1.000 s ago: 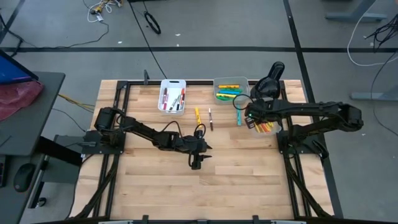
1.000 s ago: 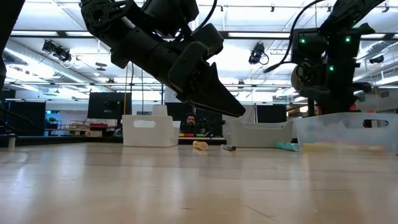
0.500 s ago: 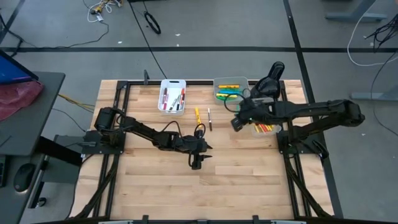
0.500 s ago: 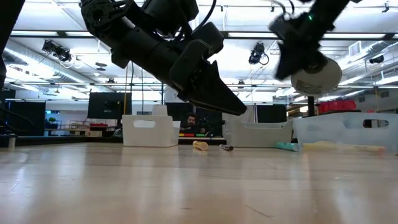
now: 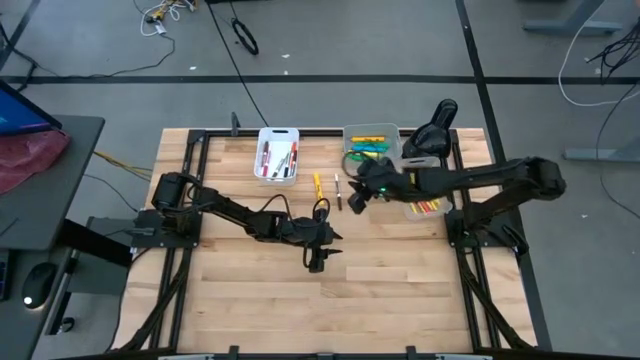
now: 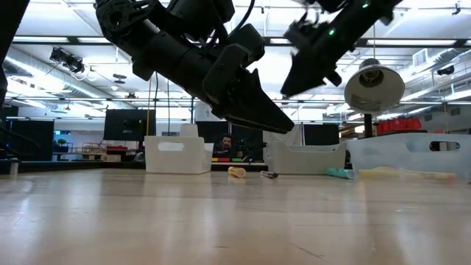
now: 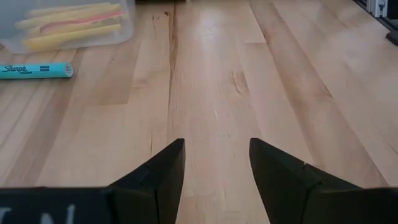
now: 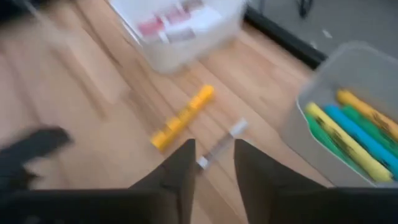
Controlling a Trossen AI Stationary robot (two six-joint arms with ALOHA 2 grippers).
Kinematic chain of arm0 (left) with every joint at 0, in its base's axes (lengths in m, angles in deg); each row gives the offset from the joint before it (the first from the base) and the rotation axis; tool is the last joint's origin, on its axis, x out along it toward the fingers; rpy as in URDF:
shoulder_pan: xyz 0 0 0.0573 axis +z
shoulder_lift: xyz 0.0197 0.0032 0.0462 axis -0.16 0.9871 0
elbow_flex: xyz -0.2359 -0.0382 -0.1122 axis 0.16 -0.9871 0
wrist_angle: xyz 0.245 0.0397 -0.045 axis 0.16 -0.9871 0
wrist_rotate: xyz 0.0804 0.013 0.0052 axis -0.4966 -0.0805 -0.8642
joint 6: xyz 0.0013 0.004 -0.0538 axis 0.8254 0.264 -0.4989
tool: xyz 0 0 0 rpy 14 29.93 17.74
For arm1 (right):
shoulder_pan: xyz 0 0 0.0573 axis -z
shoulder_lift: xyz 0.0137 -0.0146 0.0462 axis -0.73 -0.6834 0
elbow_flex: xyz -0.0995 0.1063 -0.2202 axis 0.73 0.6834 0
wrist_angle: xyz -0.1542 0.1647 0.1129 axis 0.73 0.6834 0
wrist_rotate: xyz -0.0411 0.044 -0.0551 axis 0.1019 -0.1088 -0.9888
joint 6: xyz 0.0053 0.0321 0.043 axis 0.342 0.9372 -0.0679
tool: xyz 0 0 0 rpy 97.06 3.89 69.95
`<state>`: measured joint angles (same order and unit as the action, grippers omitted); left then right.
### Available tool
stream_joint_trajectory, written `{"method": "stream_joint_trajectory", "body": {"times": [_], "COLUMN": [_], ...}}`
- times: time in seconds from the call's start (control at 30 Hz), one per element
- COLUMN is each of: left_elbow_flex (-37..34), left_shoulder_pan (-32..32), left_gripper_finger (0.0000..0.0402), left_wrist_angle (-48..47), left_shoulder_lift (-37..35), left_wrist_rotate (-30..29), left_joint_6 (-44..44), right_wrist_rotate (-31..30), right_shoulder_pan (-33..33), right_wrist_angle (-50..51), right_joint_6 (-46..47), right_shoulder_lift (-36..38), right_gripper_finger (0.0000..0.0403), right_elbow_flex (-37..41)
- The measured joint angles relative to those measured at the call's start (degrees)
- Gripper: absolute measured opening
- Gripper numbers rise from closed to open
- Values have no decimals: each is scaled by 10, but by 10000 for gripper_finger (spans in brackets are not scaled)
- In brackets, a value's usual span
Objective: Pick & Place Markers
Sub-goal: Put the light blue highlighter pen into the gray bin
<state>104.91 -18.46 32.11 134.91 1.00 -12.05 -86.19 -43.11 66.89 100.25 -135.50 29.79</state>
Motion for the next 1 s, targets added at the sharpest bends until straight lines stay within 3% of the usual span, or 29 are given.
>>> {"method": "stream_joint_trajectory", "body": {"times": [0.27, 0.4, 0.67, 1.0], "left_elbow_flex": [0, 0, 0, 0], "left_shoulder_pan": [0, 0, 0, 0], "left_gripper_finger": [186, 186, 186, 186], "left_wrist_angle": [0, 0, -1, -1], "left_shoulder_lift": [0, 0, 0, 0], "left_wrist_rotate": [0, 0, 0, 0], "left_joint_6": [0, 0, 0, 0], "right_wrist_rotate": [35, 43, 47, 40], "right_shoulder_pan": [51, 74, 108, 139], "right_wrist_angle": [209, 302, 421, 363], "right_joint_6": [41, 74, 94, 99], "right_shoulder_lift": [-138, -198, -255, -259], "right_gripper_finger": [214, 247, 241, 238], "right_elbow_flex": [-121, -171, -192, -123]}}
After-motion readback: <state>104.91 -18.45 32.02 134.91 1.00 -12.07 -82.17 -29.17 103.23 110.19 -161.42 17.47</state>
